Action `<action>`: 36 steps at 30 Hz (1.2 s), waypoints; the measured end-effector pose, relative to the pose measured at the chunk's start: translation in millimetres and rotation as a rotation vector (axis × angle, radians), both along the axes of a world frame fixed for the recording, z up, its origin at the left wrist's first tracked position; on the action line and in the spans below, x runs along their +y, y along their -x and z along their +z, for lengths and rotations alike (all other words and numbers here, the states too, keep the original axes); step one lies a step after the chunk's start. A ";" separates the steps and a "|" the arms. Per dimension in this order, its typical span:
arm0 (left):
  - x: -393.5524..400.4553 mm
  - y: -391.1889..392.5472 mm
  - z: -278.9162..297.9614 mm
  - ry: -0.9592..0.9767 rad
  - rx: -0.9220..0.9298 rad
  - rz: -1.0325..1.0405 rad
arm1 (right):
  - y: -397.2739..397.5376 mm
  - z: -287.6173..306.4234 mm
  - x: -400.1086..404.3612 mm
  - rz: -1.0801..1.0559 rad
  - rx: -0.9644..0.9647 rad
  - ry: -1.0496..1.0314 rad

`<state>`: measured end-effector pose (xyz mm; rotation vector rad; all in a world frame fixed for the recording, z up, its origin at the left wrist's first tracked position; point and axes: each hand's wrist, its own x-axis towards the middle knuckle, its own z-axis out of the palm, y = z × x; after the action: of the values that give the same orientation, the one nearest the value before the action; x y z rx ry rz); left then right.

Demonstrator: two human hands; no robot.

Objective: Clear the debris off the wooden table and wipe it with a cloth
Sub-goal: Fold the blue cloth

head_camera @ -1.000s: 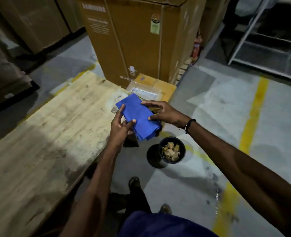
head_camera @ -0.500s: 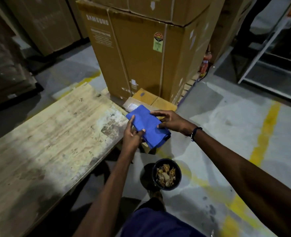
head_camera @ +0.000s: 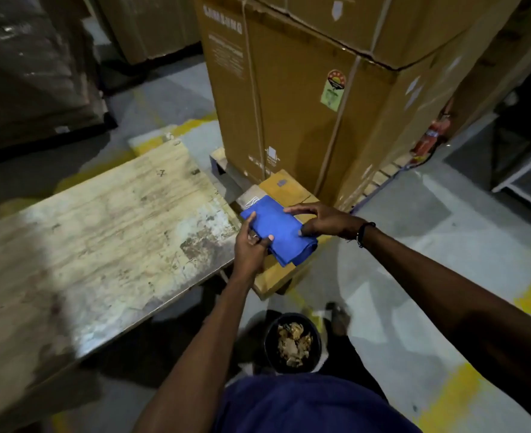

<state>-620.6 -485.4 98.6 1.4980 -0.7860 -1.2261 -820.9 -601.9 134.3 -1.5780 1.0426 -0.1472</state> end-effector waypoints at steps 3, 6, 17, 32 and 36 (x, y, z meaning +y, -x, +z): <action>-31.0 6.3 -18.4 0.006 -0.070 0.038 | 3.6 -18.2 -43.2 0.091 0.044 -0.037; -68.6 12.9 -50.2 -0.044 -0.110 0.080 | 7.5 -38.8 -87.3 0.154 0.071 -0.080; -152.7 11.6 -208.2 -0.190 -0.223 0.181 | -16.0 -148.6 -191.3 0.307 0.163 -0.013; -197.0 12.6 -230.3 -0.243 -0.607 0.121 | -37.5 -276.4 -206.3 0.314 0.211 0.321; -203.4 15.4 -231.4 -0.271 -0.664 0.089 | -38.8 -274.3 -201.1 0.381 0.200 0.435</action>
<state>-636.0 -688.8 -132.8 2.1862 -0.9890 -0.7809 -782.0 -803.0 -140.0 -2.1947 0.8763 0.0511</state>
